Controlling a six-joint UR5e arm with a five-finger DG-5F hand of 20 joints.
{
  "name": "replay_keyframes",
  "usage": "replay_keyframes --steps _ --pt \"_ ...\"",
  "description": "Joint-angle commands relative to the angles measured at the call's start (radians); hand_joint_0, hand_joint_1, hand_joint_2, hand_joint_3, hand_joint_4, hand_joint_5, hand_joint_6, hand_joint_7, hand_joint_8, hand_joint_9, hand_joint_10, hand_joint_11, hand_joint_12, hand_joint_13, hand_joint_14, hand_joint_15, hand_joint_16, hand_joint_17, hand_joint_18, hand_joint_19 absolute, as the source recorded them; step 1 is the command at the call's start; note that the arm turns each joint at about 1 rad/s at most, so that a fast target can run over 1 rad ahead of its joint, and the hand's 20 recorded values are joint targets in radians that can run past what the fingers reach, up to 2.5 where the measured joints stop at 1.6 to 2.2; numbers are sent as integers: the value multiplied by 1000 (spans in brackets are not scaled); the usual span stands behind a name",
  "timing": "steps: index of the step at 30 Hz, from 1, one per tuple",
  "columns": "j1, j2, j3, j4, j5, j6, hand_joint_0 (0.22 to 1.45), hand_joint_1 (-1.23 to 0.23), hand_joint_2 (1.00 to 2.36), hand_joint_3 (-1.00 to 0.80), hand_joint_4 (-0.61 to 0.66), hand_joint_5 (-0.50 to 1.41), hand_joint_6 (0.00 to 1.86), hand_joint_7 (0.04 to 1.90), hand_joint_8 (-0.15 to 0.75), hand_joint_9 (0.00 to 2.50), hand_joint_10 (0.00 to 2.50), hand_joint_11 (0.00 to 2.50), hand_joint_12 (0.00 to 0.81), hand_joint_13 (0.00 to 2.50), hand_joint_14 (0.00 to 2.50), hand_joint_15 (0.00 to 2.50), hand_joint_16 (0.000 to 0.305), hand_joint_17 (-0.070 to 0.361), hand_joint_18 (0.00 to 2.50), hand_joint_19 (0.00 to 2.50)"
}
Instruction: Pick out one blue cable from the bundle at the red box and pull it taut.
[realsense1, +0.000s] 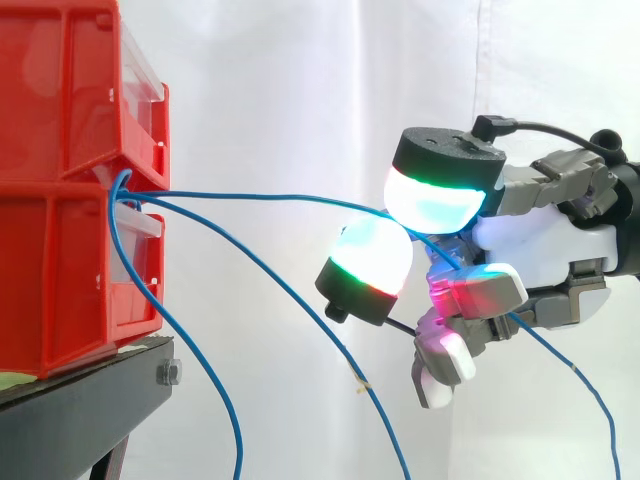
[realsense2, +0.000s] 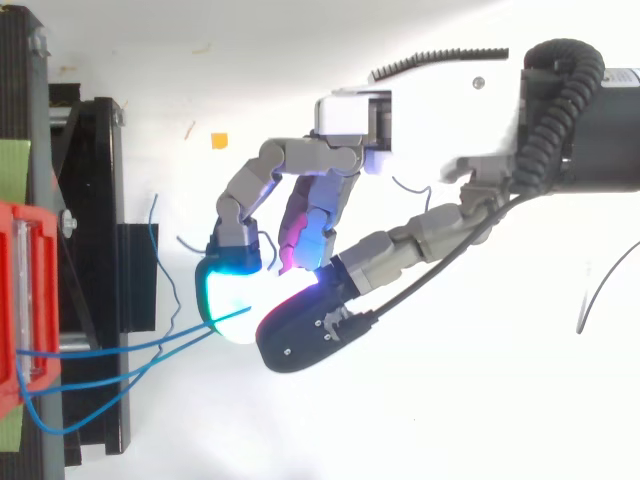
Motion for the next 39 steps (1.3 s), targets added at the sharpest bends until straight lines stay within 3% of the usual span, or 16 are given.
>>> replay_keyframes --steps 1,4,7,10,39 --pt "-1 0 -11 6 4 5 765 -735 1014 -295 -94 -181 953 837 298 1283 20 1026 332 1040 23 658 30 67 690 601" --pt "-1 0 -23 12 9 20 767 -737 1014 -288 -89 -181 954 839 298 1268 20 1005 339 1018 23 640 31 70 664 606" --pt "-1 0 -55 47 7 88 768 -738 1014 -289 -84 -181 955 833 300 1264 20 1000 340 998 23 628 32 71 654 598" --pt "1 0 -61 82 12 114 767 -740 1014 -288 -76 -180 955 828 298 1262 20 998 339 994 22 626 32 72 648 598" --pt "1 0 -61 87 9 81 759 -750 1014 -276 -66 -174 951 846 310 1262 21 940 354 968 20 579 35 78 631 578"
